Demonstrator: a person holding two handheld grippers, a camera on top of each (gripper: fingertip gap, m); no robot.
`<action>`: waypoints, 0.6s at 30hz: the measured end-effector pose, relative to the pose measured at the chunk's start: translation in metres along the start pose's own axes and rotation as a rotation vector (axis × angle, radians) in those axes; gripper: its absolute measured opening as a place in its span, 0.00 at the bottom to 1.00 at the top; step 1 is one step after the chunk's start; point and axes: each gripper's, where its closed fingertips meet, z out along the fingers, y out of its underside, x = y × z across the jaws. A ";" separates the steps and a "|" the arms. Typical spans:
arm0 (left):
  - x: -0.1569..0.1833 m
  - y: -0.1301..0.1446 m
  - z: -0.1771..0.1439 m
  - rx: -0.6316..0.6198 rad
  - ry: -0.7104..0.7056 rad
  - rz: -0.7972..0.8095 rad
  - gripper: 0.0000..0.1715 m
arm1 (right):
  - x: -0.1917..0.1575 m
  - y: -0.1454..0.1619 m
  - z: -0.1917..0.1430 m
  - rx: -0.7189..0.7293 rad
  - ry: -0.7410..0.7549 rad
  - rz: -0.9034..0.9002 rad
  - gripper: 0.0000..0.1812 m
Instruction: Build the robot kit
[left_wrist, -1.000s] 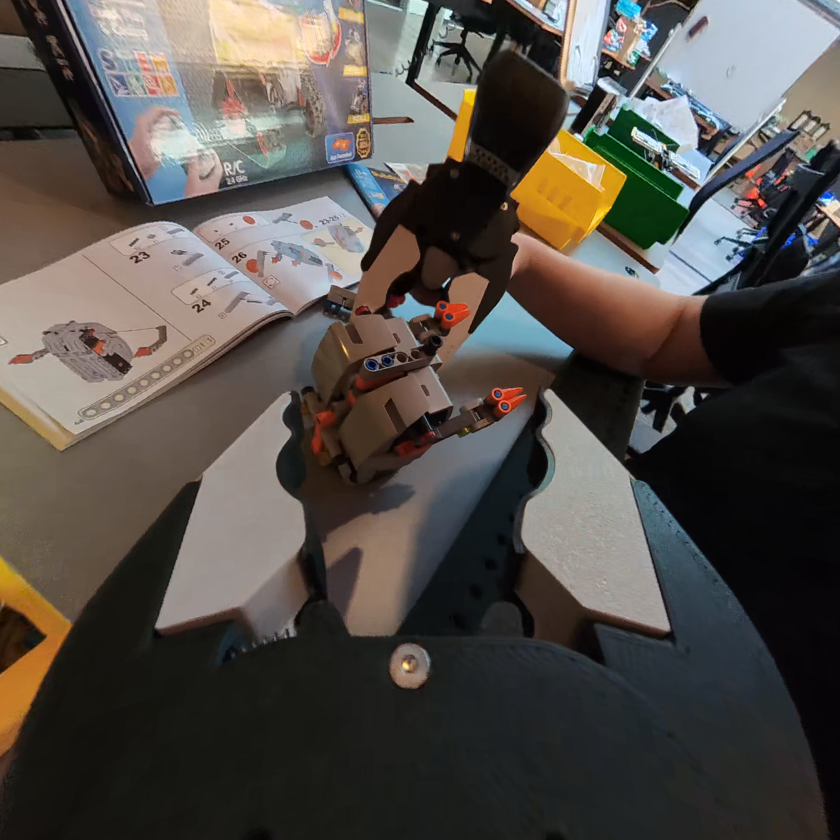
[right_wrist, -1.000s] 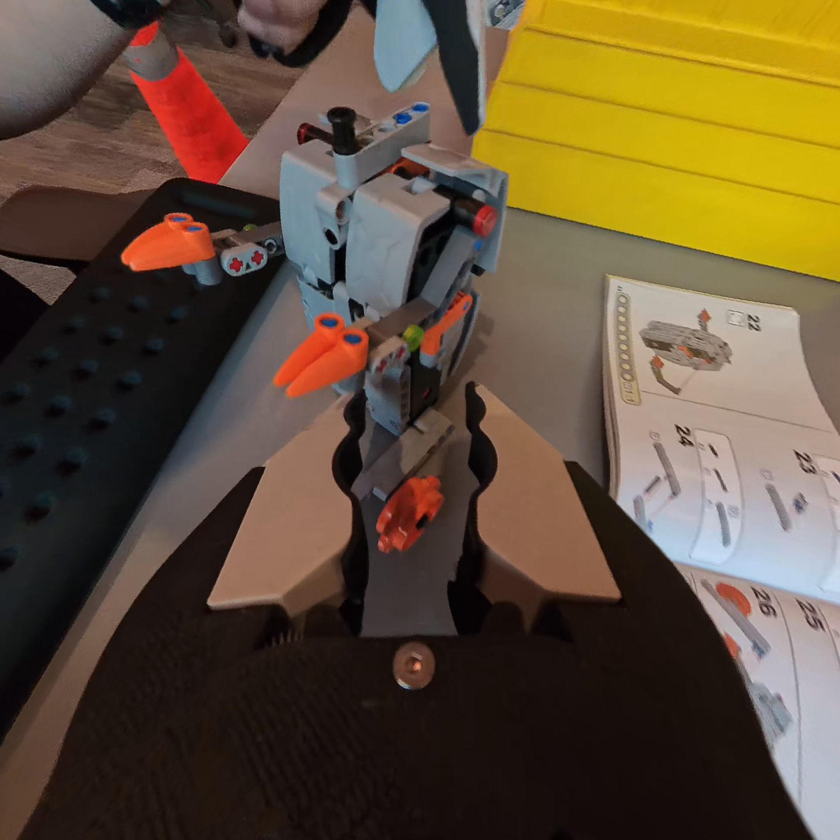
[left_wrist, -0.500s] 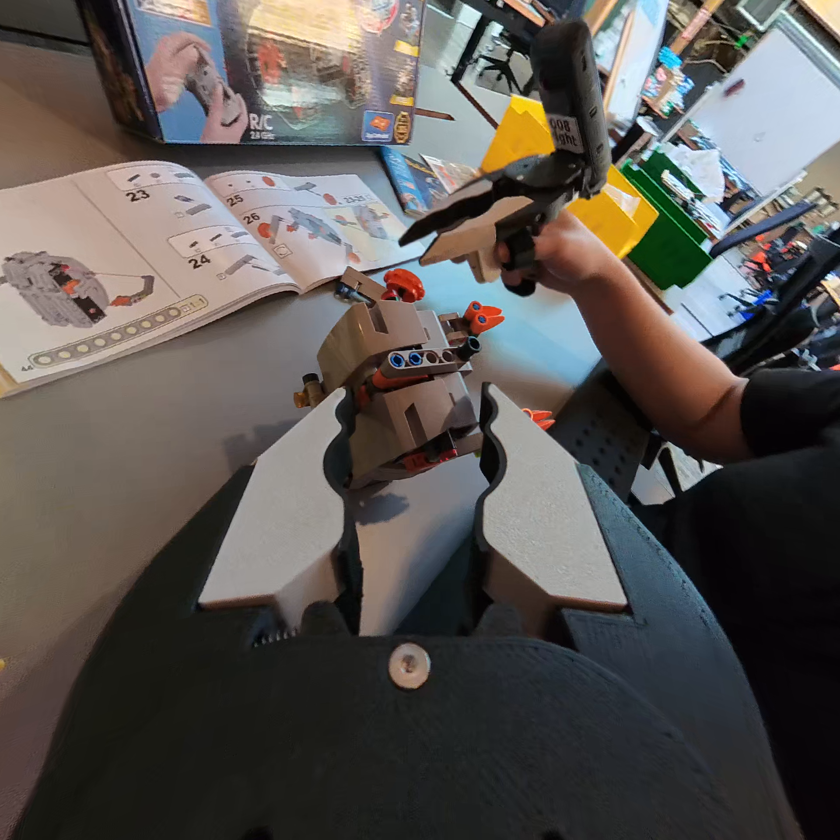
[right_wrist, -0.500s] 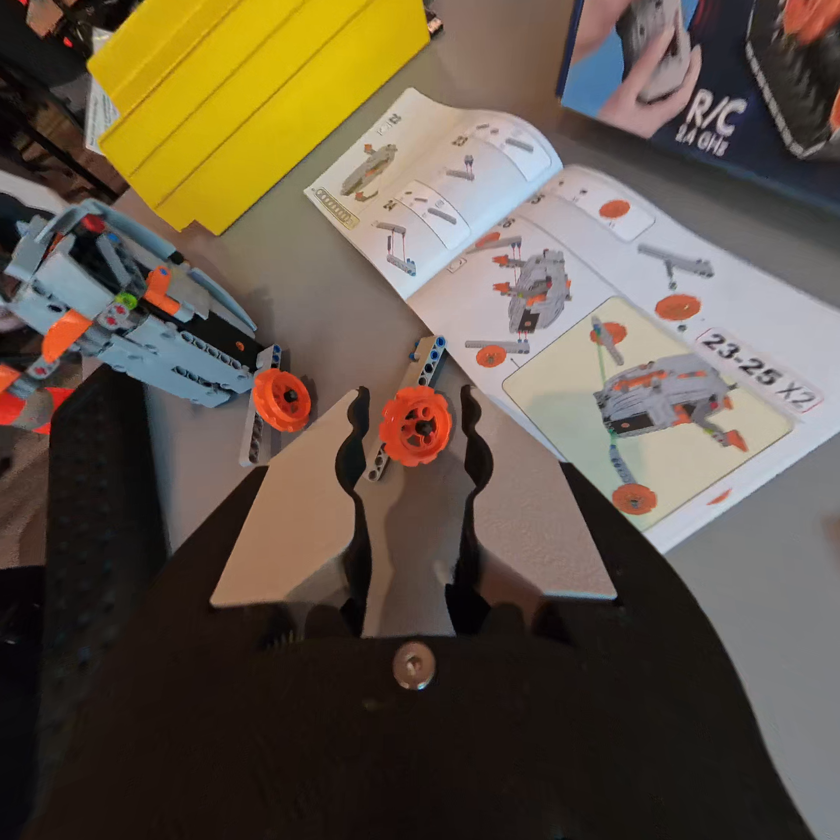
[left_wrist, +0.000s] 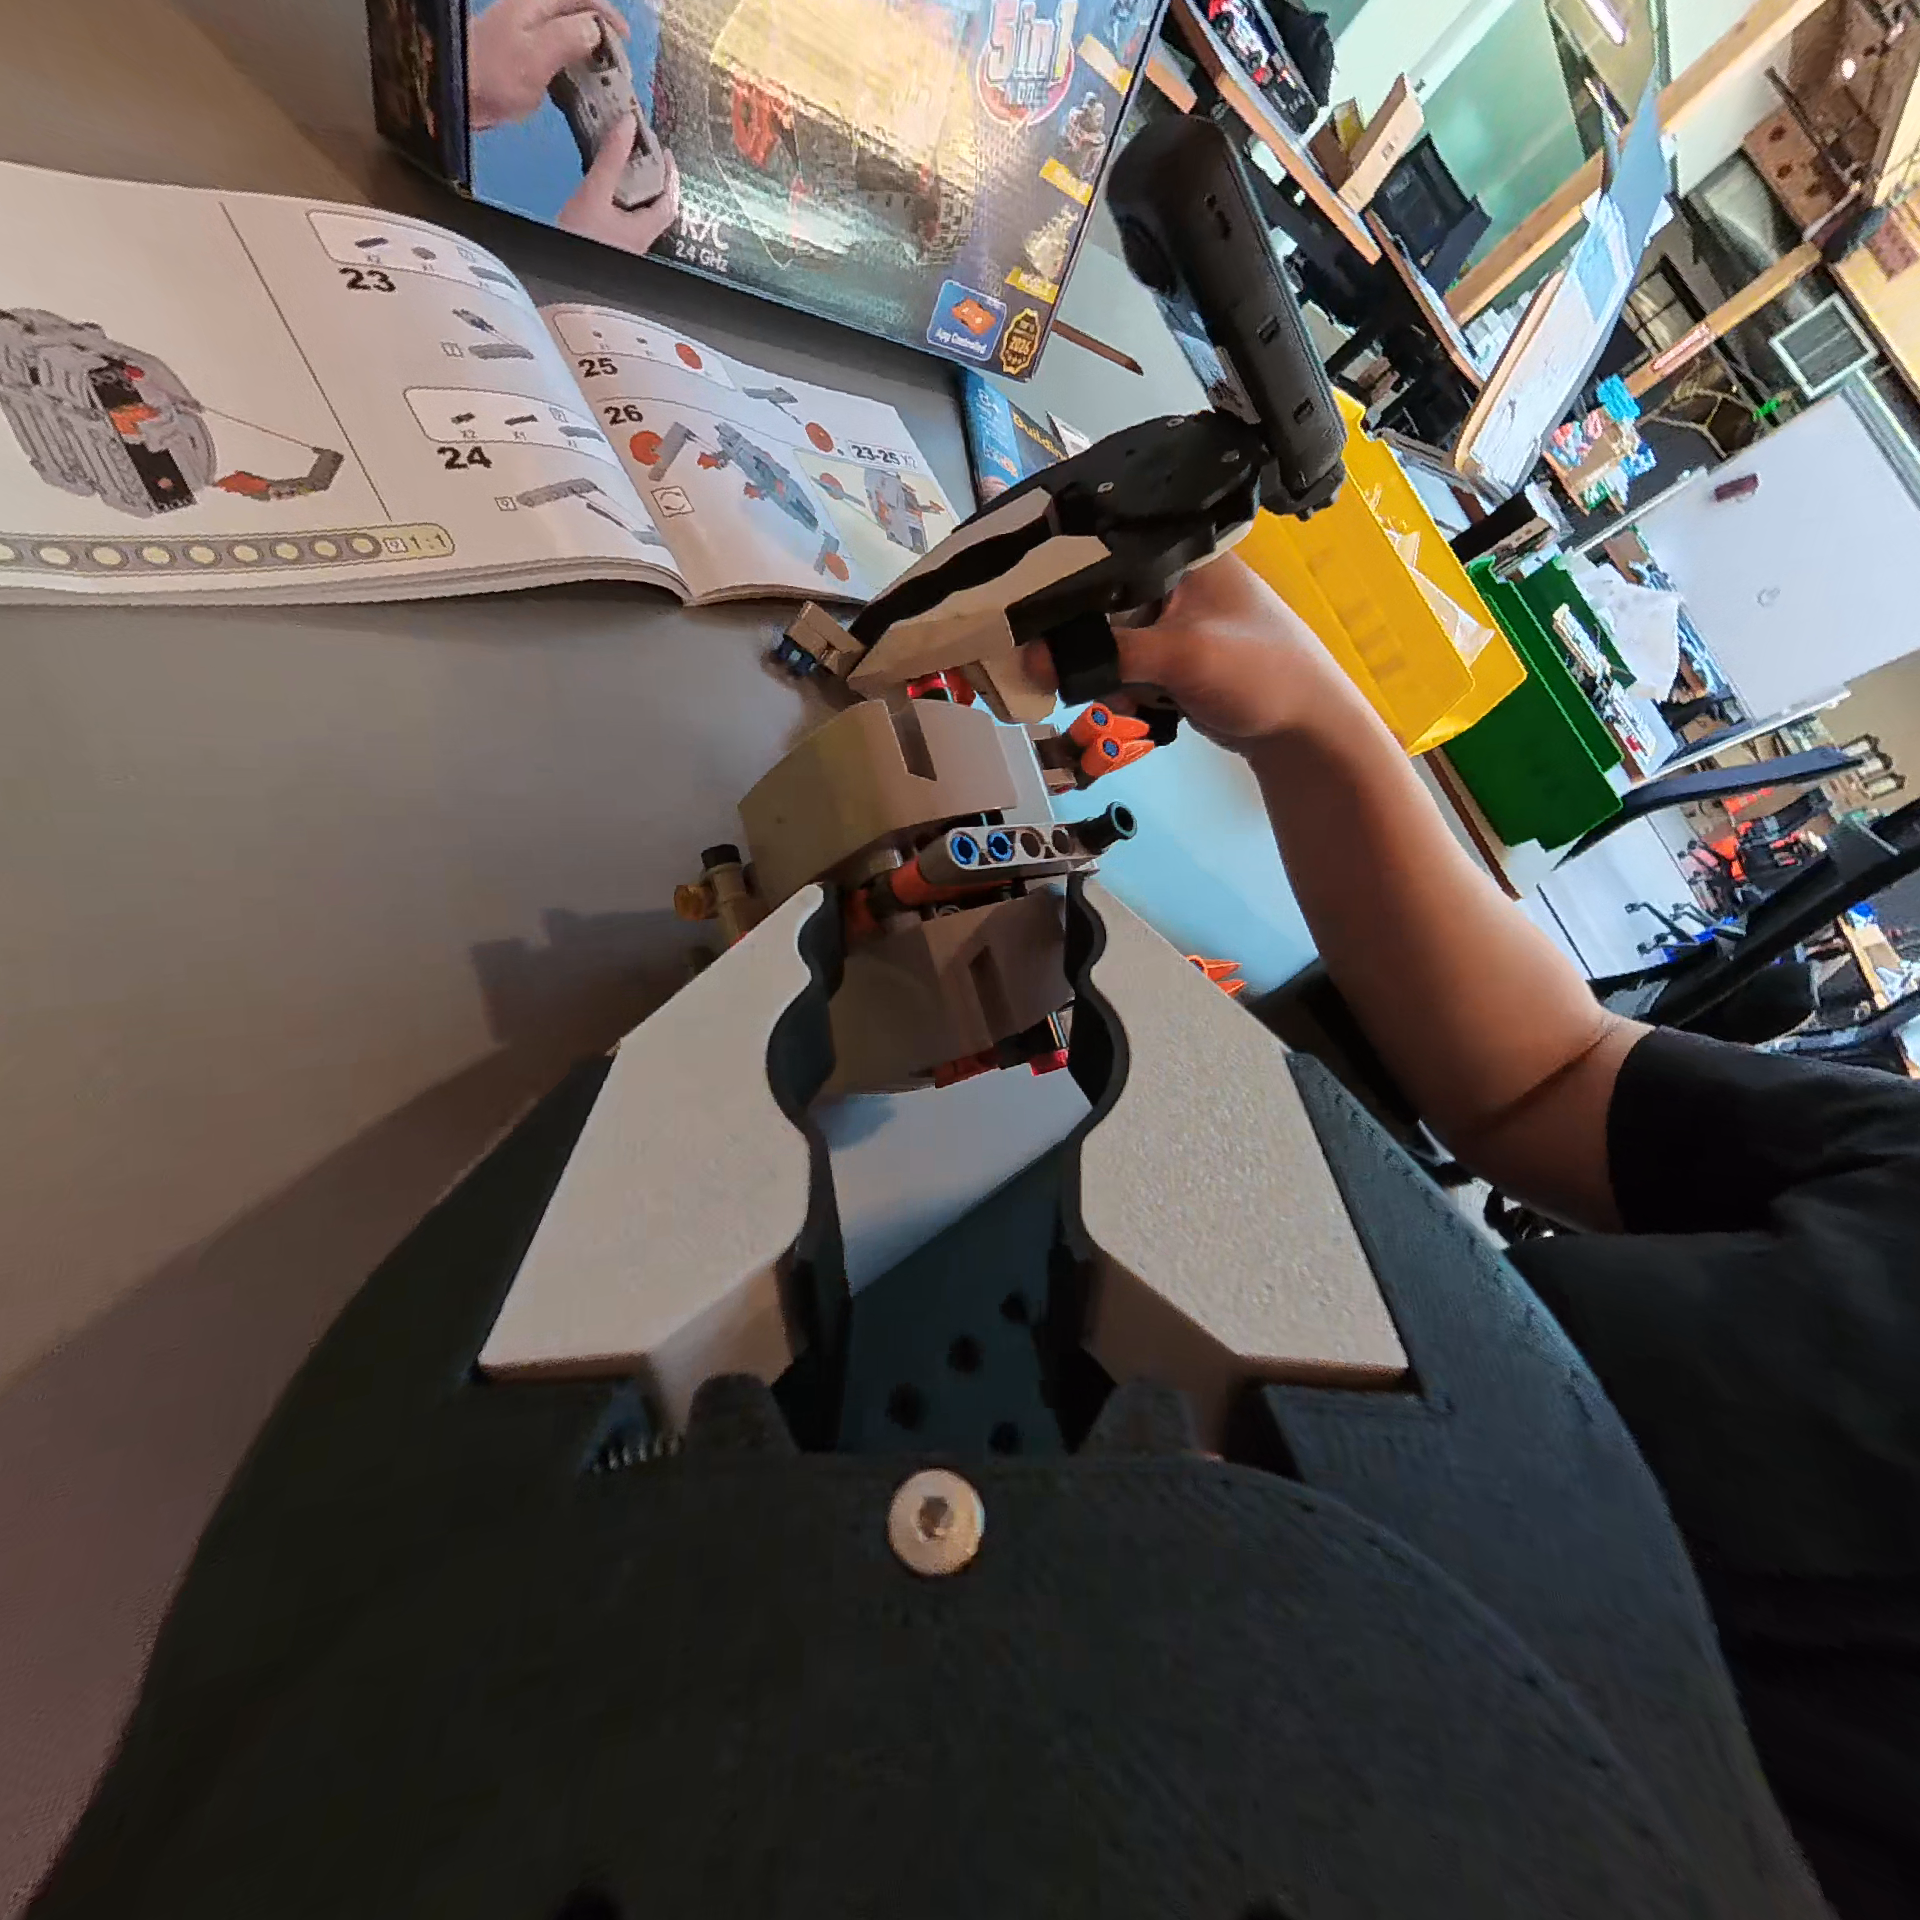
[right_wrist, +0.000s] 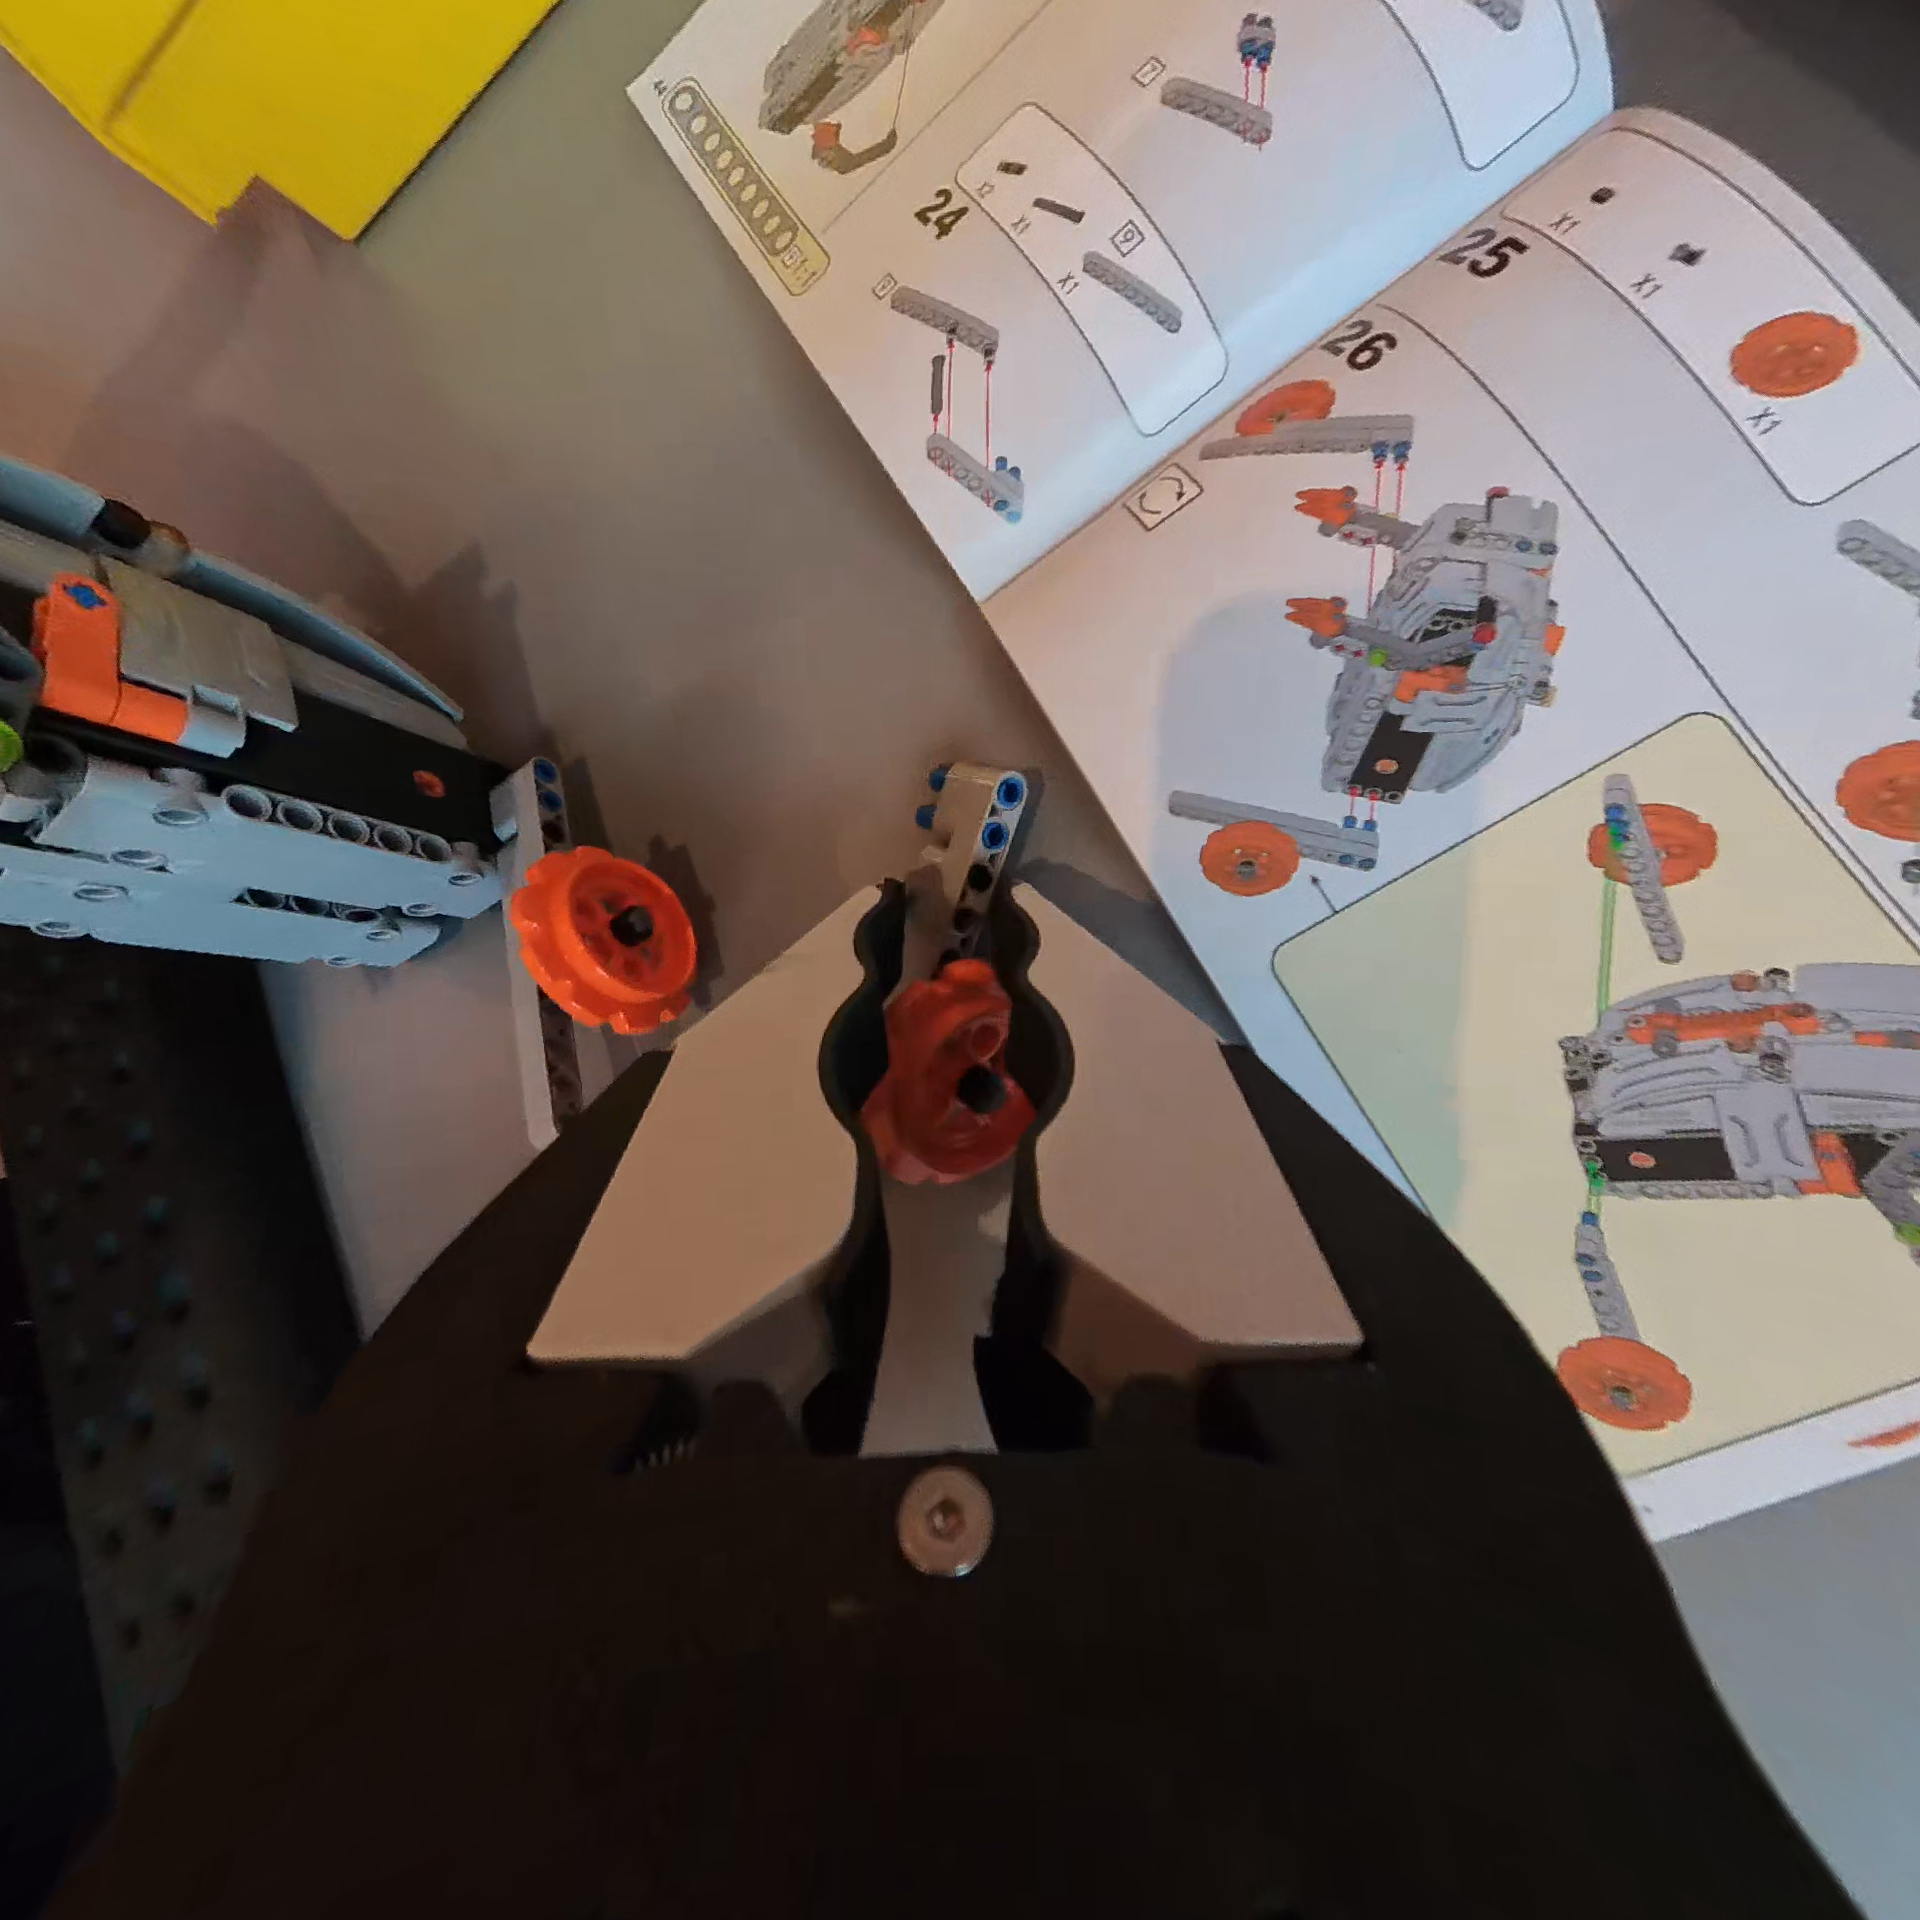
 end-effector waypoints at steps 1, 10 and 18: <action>0.001 0.000 0.000 0.001 0.006 -0.010 0.24 | 0.000 0.001 -0.002 0.004 0.008 -0.011 0.08; 0.009 0.005 -0.013 0.005 0.156 0.026 0.29 | -0.013 -0.002 -0.061 0.269 0.082 -0.144 0.04; 0.034 -0.006 -0.037 0.110 0.229 0.127 0.31 | -0.082 0.006 -0.114 0.578 0.213 -0.460 0.03</action>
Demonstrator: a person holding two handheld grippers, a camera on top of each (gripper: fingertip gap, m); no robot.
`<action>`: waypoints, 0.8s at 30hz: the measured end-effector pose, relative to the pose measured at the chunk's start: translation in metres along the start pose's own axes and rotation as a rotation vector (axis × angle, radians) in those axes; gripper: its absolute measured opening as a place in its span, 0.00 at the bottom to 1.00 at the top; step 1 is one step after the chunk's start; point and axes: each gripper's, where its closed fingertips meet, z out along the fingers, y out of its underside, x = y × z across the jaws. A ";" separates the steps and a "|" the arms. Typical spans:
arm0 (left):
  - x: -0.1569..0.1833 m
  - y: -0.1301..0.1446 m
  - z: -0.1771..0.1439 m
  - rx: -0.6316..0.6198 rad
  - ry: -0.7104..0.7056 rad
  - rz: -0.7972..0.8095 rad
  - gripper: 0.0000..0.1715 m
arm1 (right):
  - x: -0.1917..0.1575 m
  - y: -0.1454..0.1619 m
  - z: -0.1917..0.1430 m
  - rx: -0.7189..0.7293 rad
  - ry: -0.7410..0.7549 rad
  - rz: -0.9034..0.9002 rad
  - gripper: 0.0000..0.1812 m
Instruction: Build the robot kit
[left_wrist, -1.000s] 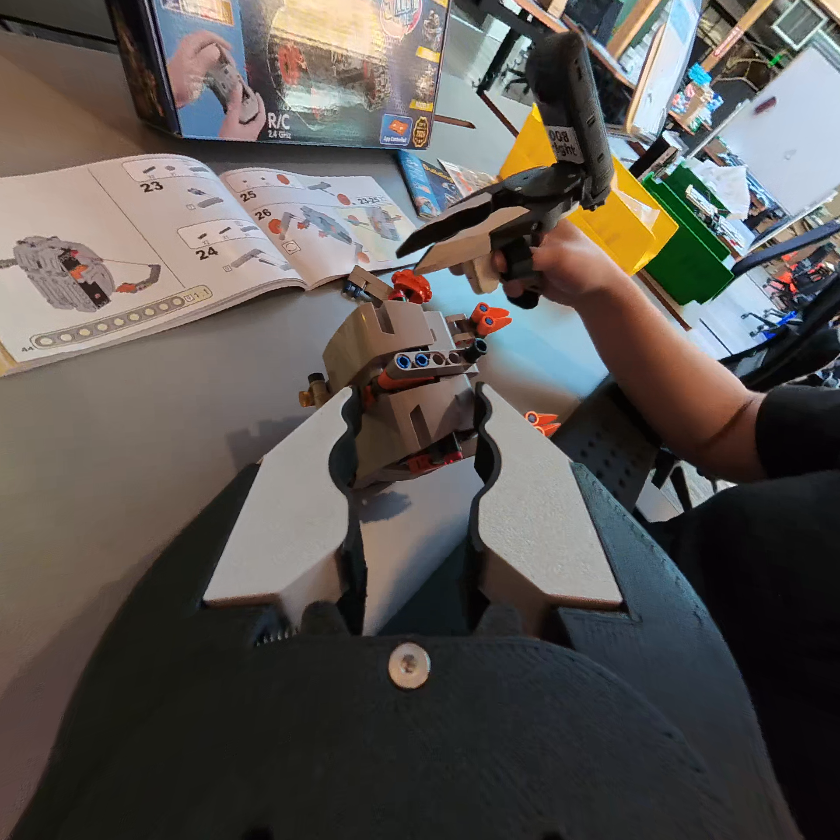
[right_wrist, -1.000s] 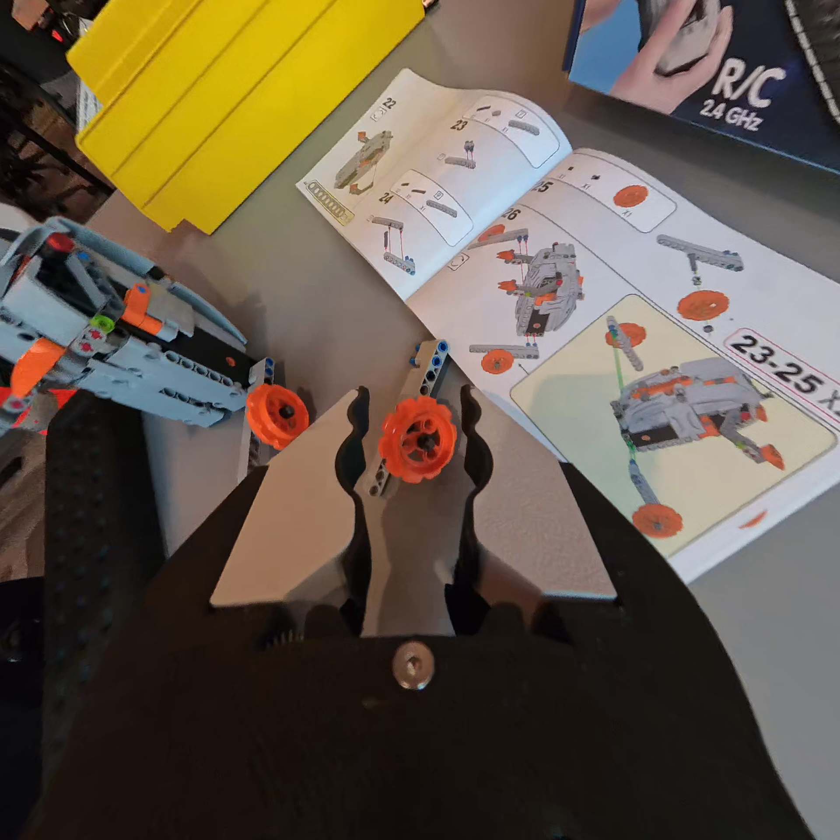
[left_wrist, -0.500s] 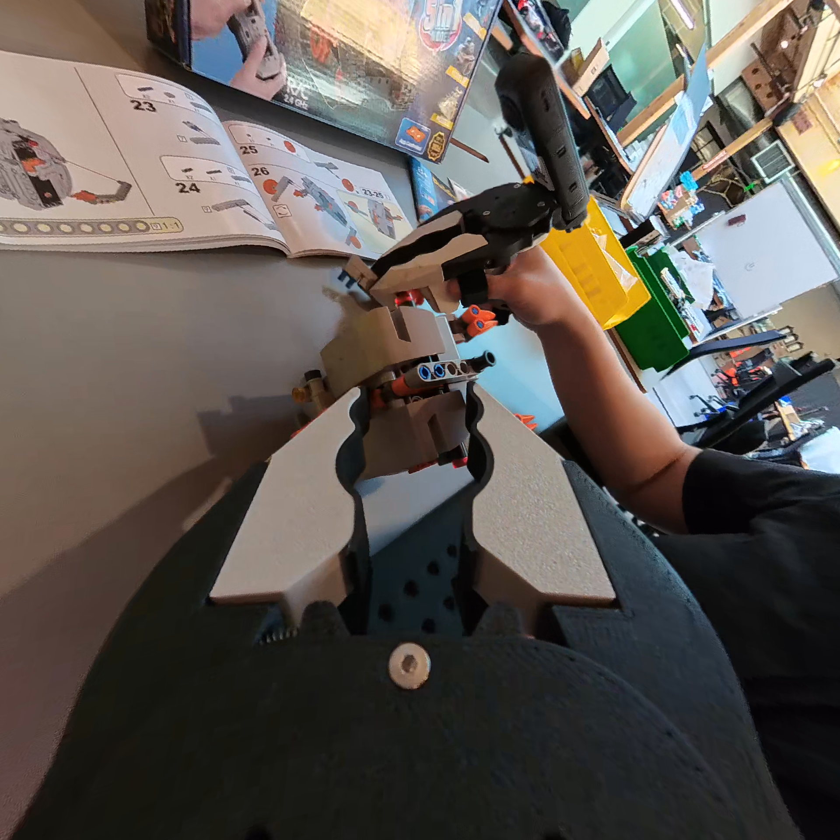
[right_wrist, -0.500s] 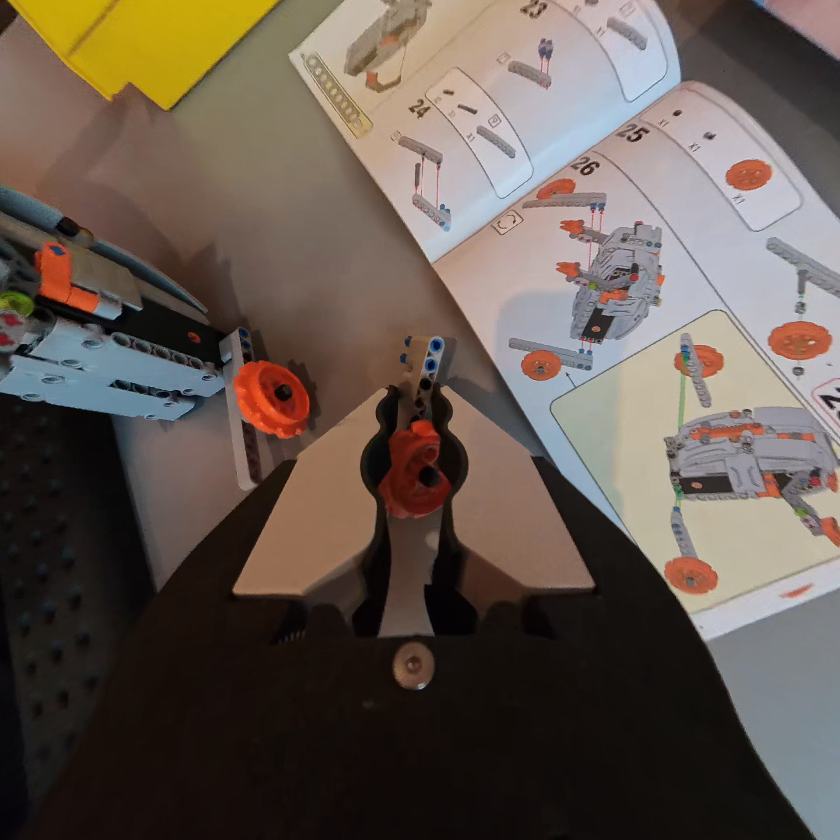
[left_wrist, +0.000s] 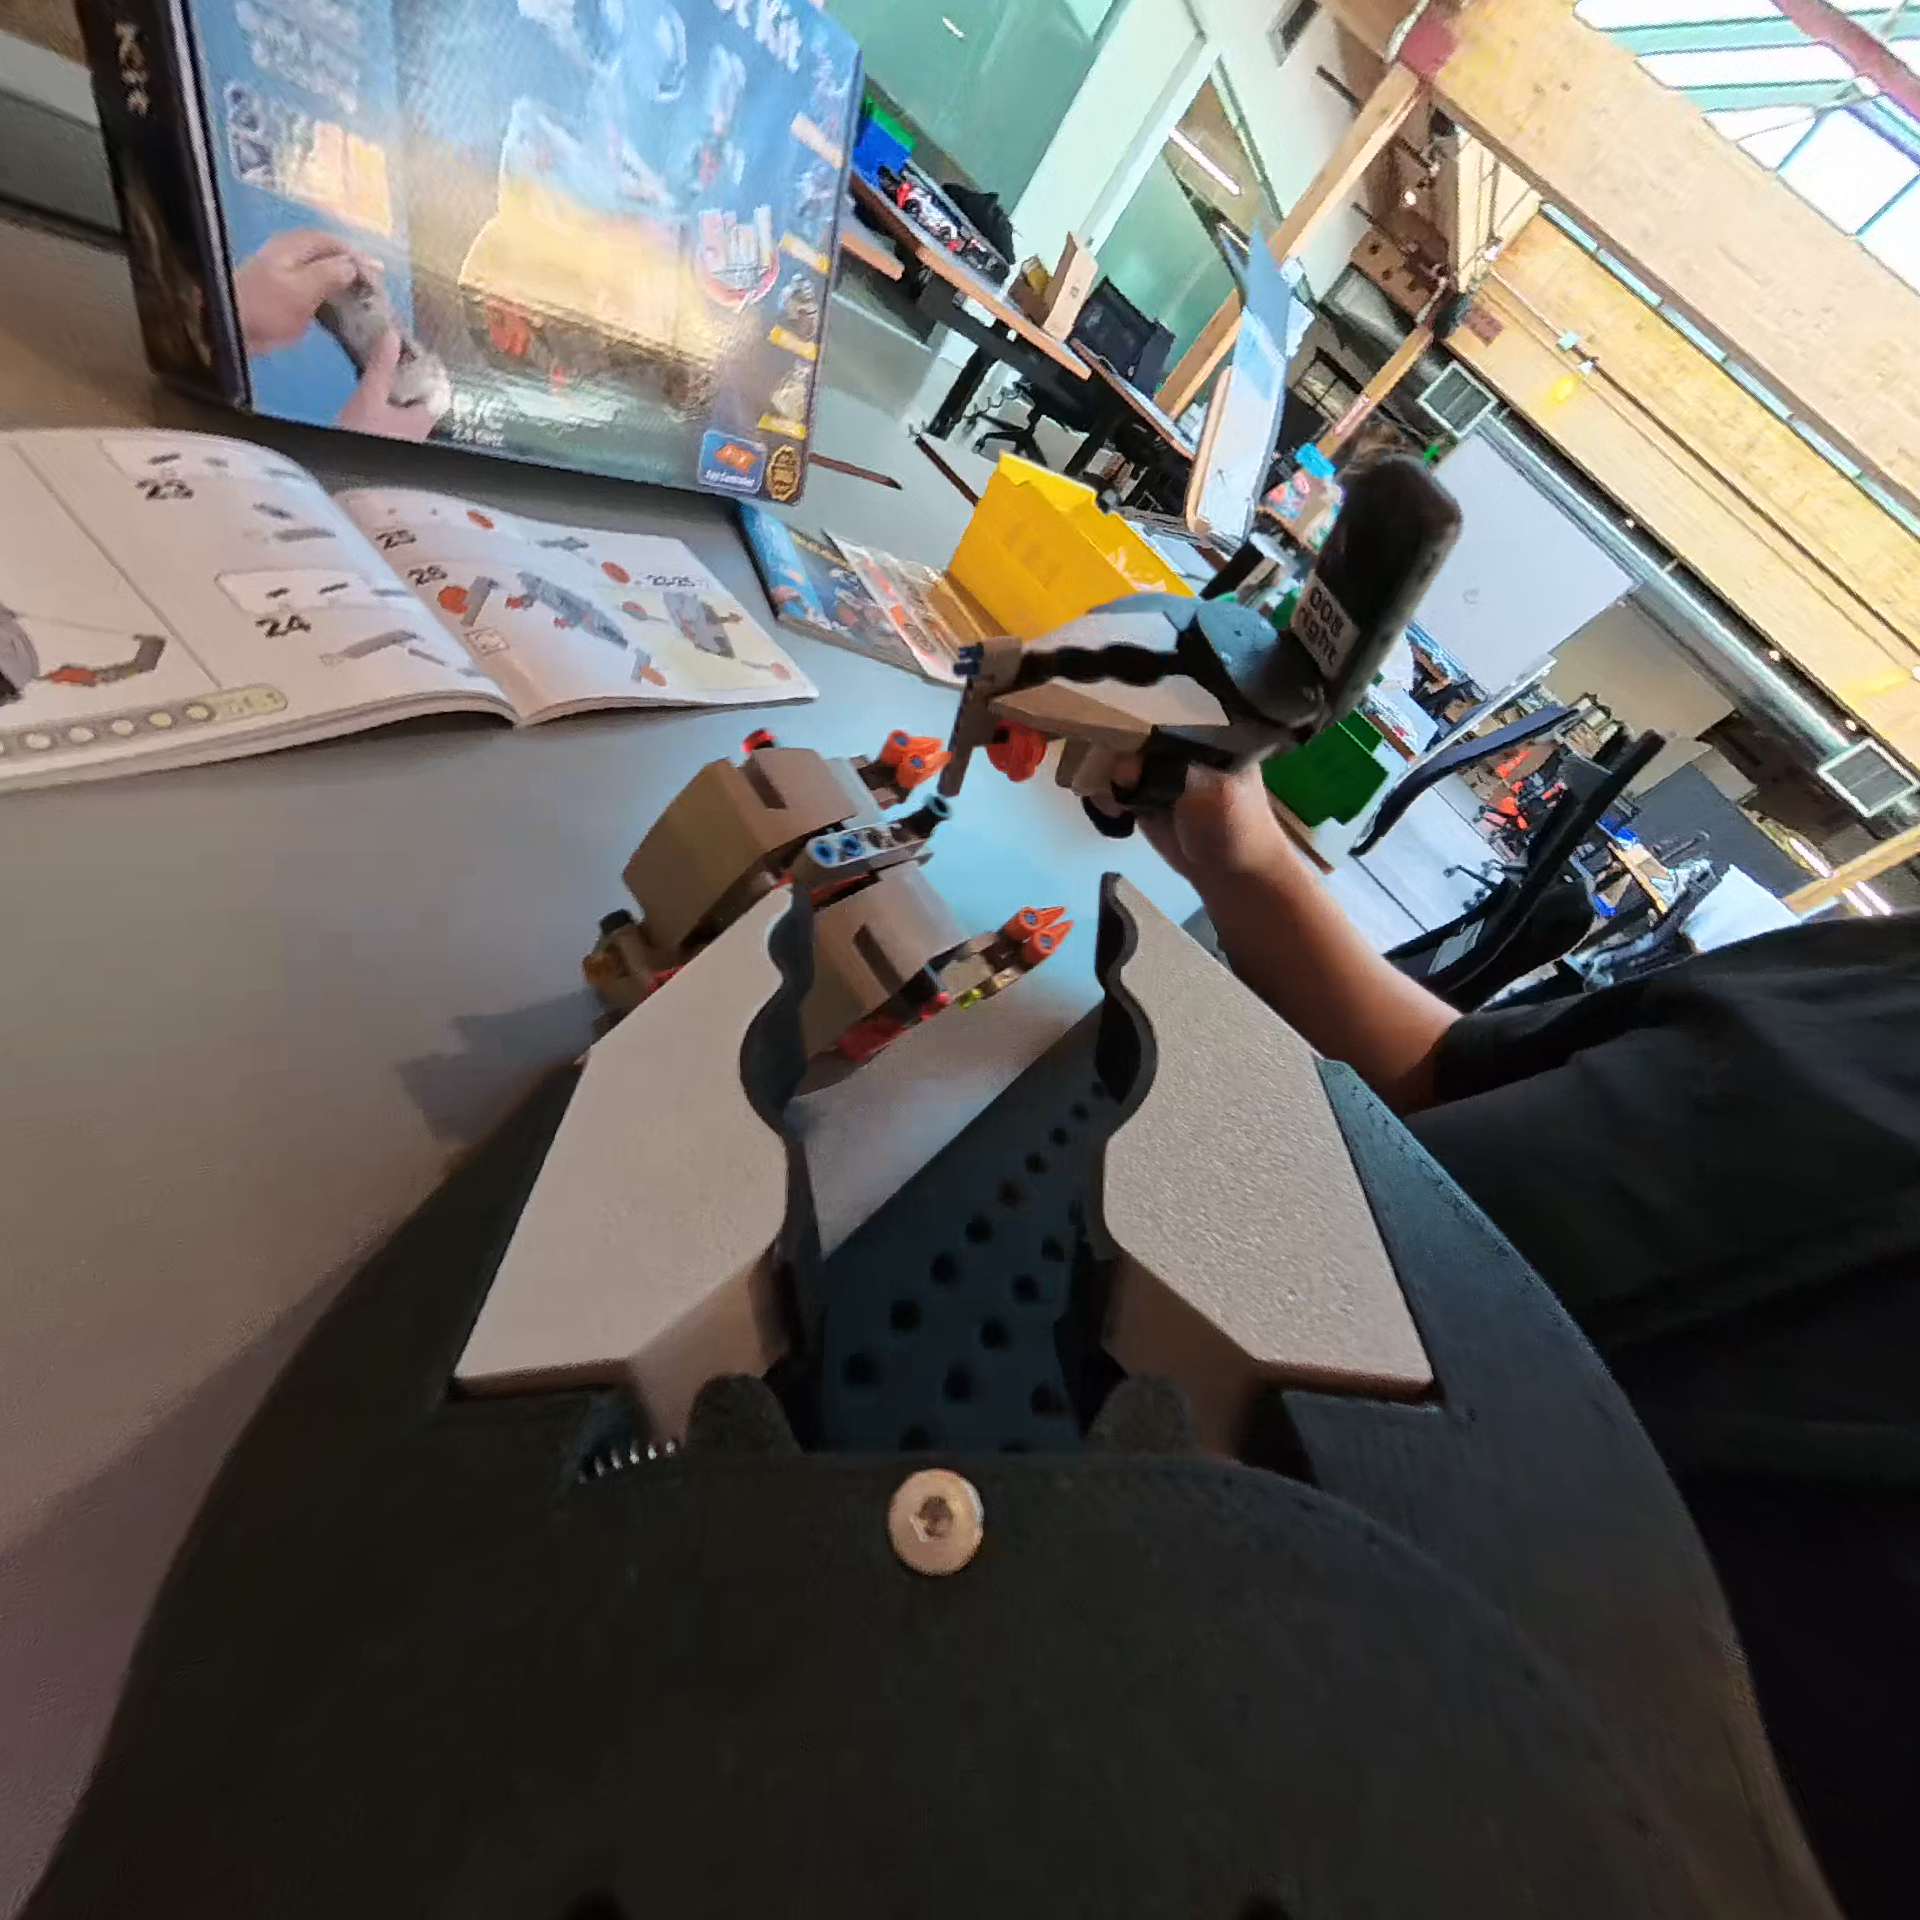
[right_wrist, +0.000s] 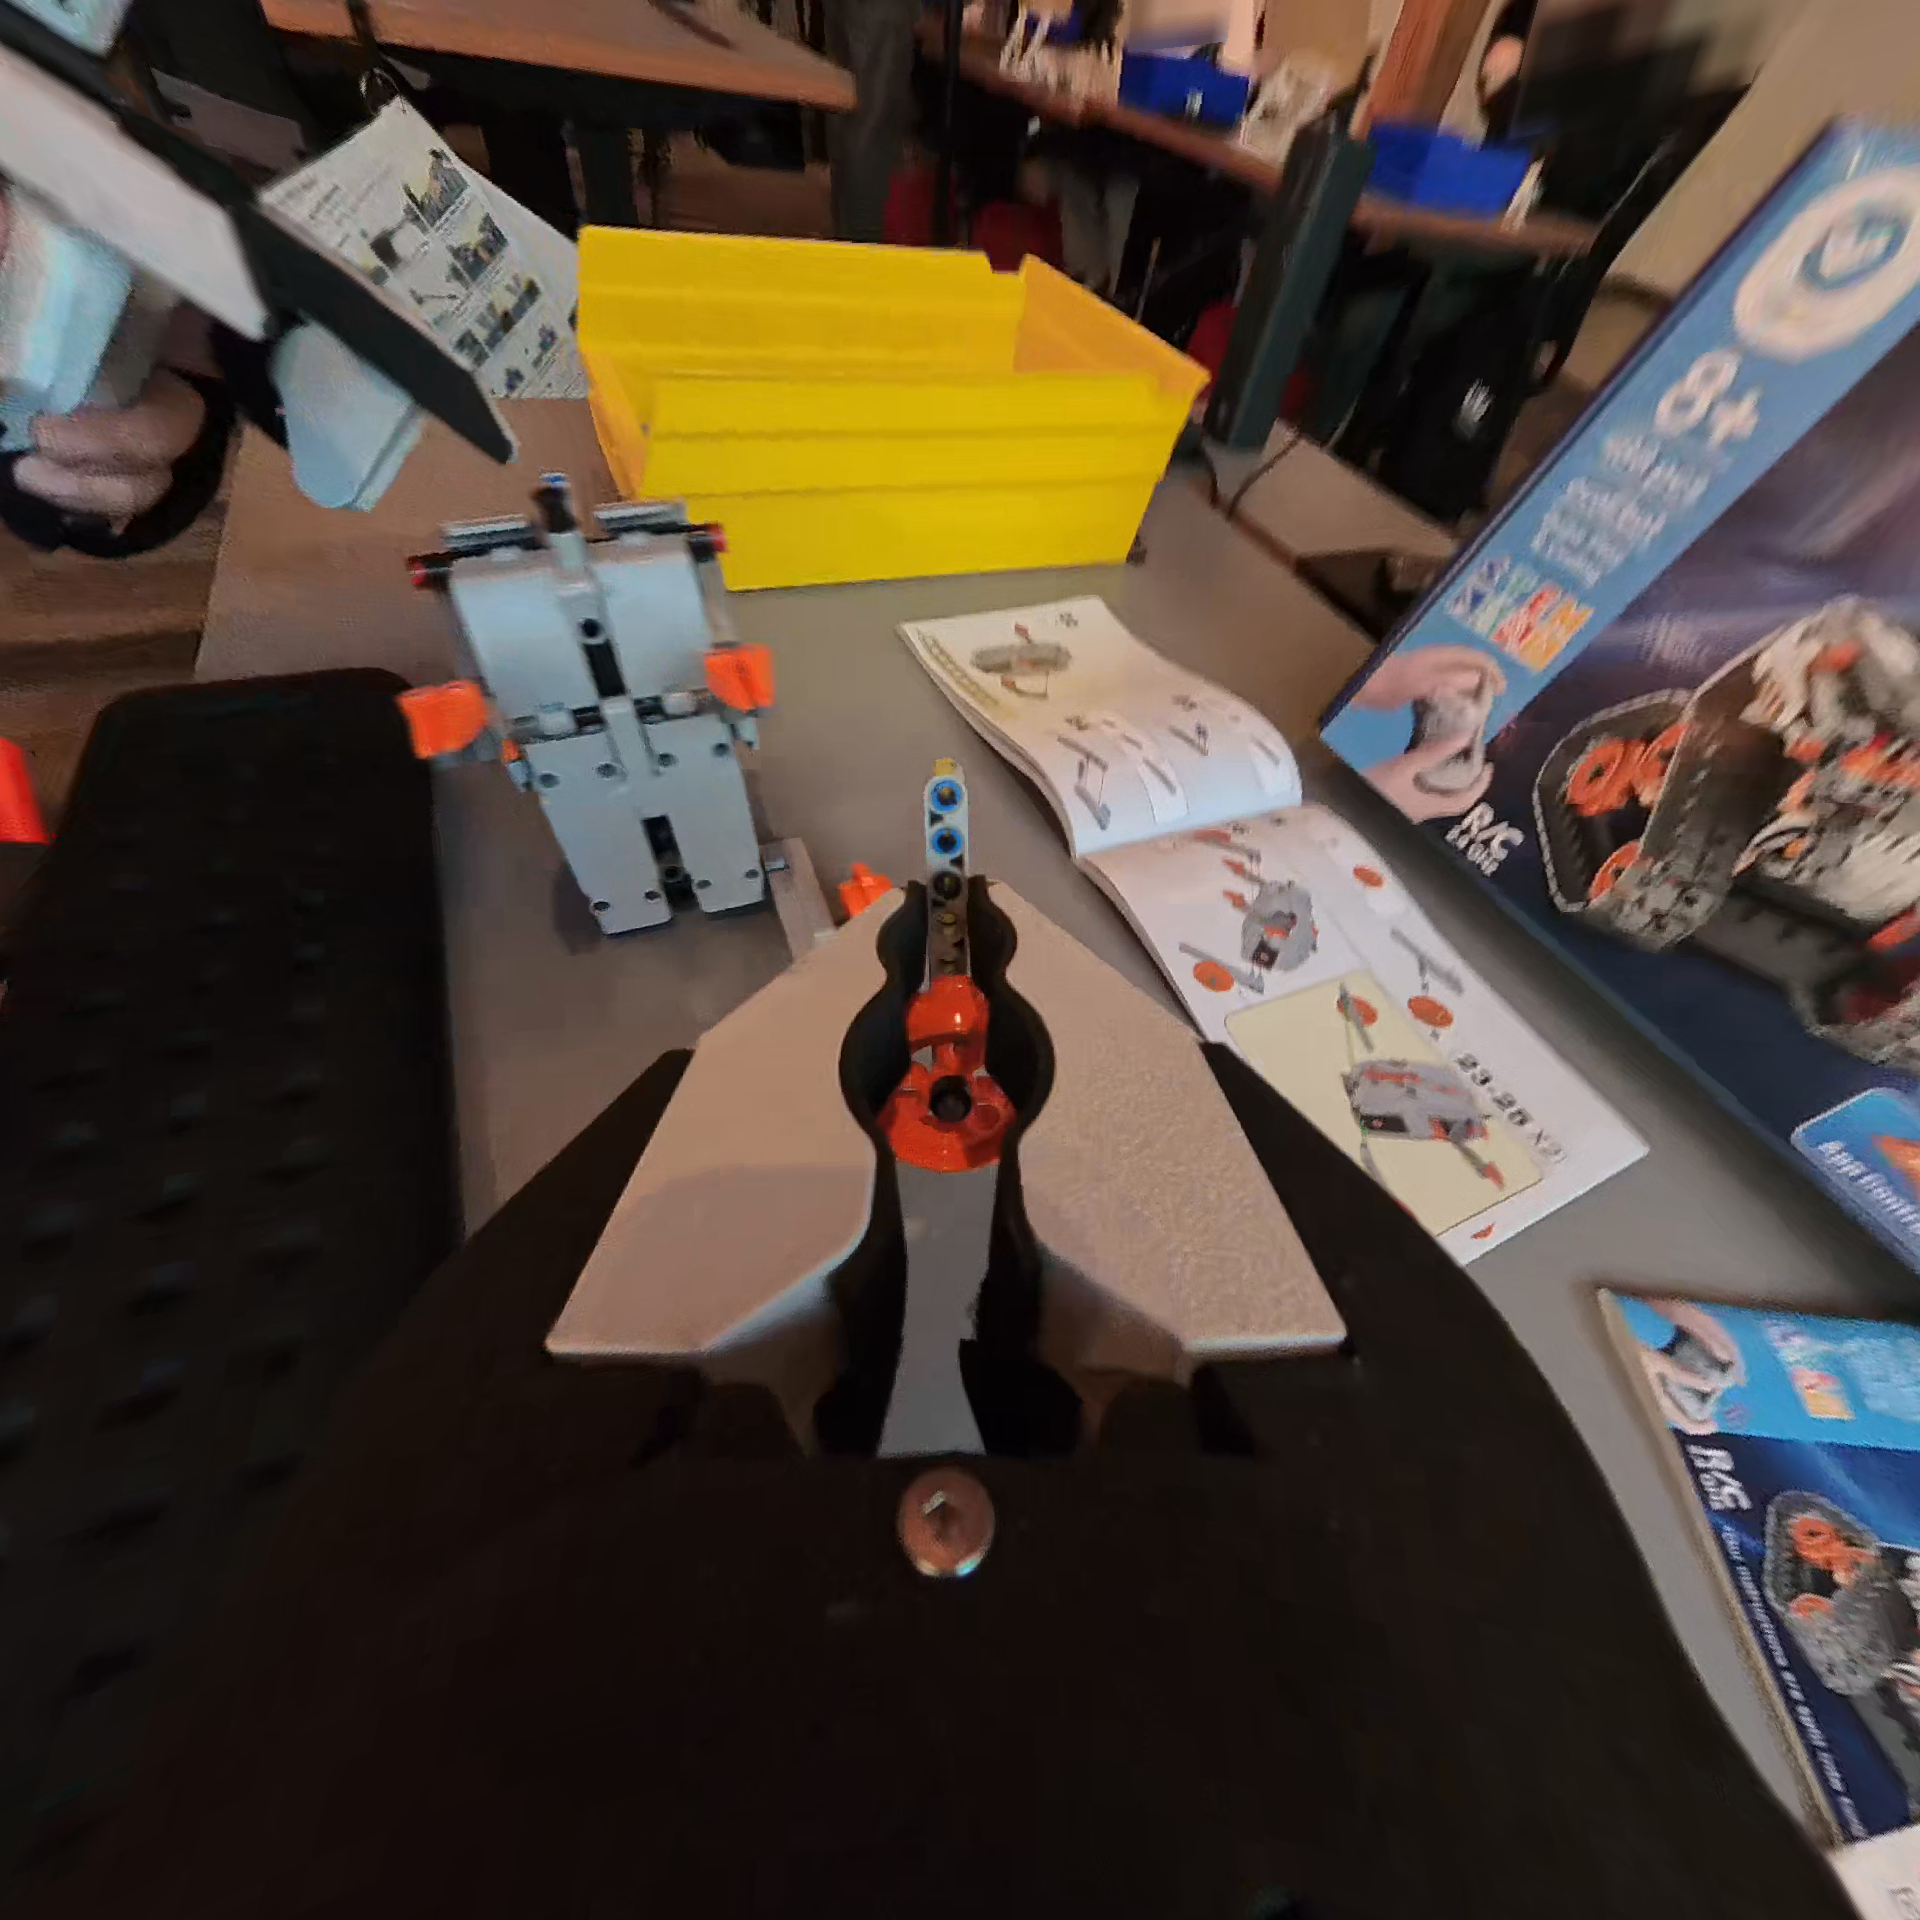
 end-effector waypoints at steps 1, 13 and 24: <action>0.005 0.001 0.001 -0.010 0.004 0.018 0.30 | -0.008 -0.001 -0.003 0.012 0.019 -0.040 0.03; 0.038 -0.001 -0.008 -0.001 0.053 0.354 0.27 | -0.065 -0.010 -0.006 0.142 -0.103 0.066 0.03; 0.101 0.017 0.049 -0.204 0.208 0.533 0.15 | -0.119 -0.074 -0.035 0.419 -0.486 0.292 0.03</action>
